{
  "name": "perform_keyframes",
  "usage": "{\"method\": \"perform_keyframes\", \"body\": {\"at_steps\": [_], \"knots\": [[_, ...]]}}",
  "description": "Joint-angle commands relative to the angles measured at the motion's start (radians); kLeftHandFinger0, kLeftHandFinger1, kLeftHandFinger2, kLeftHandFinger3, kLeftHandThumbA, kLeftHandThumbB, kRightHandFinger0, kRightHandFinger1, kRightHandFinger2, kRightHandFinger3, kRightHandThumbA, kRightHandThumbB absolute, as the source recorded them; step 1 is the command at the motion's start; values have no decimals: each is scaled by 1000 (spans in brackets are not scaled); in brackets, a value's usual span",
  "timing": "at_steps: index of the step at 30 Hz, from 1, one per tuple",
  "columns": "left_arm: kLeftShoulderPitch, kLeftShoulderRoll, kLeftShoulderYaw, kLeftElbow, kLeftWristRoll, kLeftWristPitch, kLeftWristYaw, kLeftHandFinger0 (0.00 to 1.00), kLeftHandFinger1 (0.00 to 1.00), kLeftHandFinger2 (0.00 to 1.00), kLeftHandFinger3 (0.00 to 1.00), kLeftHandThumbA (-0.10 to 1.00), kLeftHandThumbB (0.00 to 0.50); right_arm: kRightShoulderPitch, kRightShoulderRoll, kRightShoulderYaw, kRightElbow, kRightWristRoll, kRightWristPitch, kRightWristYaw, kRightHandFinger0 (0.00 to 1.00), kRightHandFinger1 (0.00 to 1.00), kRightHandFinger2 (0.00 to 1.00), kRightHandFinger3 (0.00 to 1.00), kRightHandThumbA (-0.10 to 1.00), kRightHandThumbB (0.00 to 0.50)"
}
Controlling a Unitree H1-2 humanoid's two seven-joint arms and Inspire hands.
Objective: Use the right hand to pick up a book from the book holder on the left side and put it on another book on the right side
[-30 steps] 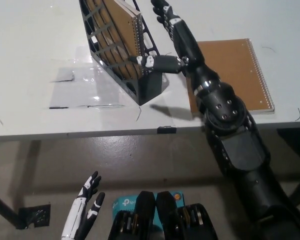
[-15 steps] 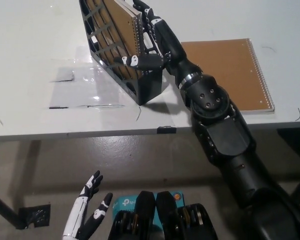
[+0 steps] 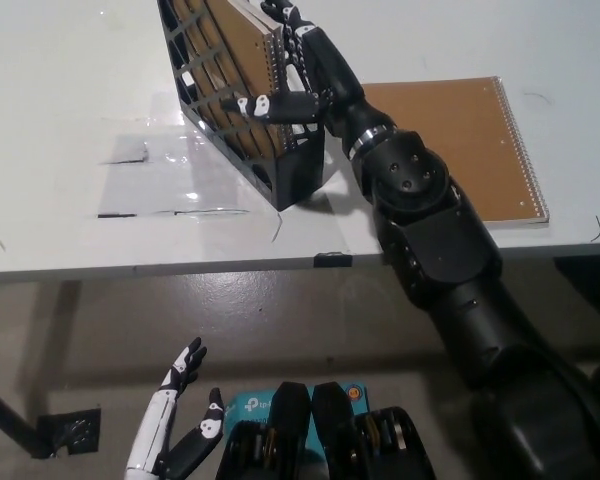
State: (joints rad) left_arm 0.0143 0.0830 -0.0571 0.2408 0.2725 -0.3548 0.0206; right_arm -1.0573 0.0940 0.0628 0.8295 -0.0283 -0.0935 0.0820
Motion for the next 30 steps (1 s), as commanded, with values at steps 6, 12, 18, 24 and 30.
{"method": "perform_keyframes", "body": {"at_steps": [6, 12, 18, 24, 30], "knots": [[-19, -2, 8, -25, -5, -9, 26, 1000, 1000, 1000, 1000, 170, 126, -114, 45, -127, 64, 151, 34, 36, 829, 1000, 1000, 1000, 1000, 272], [-20, -3, 10, -21, -11, -18, 27, 1000, 1000, 1000, 1000, 119, 138, -130, 55, -194, 117, 204, 67, 58, 820, 963, 1000, 1000, 1000, 285], [-24, -5, 11, -16, -8, -21, 31, 1000, 1000, 1000, 1000, 113, 140, -144, 55, -227, 168, 233, 73, 72, 803, 925, 997, 1000, 1000, 302], [-24, -6, 12, -14, -3, -23, 34, 1000, 1000, 1000, 1000, 162, 143, -146, 50, -218, 195, 229, 57, 77, 780, 908, 989, 1000, 1000, 324], [-29, -3, 10, -22, 8, -20, 36, 1000, 1000, 1000, 1000, 182, 146, -143, 46, -179, 193, 192, 36, 67, 778, 927, 972, 1000, 1000, 311]]}}
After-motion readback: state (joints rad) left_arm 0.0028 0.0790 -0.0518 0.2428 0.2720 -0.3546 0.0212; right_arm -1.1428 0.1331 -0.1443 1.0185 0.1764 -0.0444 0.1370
